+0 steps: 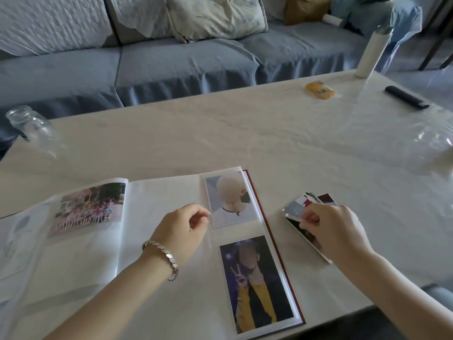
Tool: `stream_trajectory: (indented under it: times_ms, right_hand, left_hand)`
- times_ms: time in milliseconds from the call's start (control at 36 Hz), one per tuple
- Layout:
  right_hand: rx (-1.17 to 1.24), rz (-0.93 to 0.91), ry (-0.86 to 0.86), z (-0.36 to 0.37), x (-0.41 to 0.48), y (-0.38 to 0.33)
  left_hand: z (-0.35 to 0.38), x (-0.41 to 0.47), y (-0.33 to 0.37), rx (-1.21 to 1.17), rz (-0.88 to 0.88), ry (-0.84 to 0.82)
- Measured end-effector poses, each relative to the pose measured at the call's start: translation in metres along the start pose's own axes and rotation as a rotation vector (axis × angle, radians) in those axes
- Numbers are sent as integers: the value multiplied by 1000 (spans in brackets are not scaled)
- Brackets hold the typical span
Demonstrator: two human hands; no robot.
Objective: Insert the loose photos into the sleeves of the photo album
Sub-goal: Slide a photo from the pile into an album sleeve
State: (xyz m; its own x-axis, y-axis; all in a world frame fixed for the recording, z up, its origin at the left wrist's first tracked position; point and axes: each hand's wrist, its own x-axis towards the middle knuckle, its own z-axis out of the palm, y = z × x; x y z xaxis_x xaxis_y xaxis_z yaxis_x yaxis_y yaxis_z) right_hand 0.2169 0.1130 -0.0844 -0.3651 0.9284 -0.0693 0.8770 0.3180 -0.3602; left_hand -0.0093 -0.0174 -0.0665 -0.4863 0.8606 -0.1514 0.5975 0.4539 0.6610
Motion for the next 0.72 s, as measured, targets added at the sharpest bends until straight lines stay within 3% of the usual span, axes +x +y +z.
stream_trajectory:
  times_ms: [111, 250, 333, 417, 472, 583, 722]
  right_hand:
    - [-53, -92, 50, -6, -5, -9]
    - [157, -665, 474, -1, -18, -37]
    - [199, -899, 535, 4, -25, -68]
    - [324, -1036, 472, 13, -30, -99]
    - [346, -1094, 428, 23, -32, -118]
    - [319, -1142, 315, 46, -33, -151]
    - [296, -995, 149, 74, -41, -180]
  left_hand:
    - [3, 3, -3, -48, -42, -36]
    - [0, 1, -1, -363, -196, -52]
    - [-12, -2, 5, -696, -404, -172]
    - [-27, -12, 6, -914, -443, -268]
    - [-37, -20, 2, -967, -396, -196]
    - [-51, -28, -23, -1007, -395, 124]
    - [-82, -39, -79, -833, -394, 504]
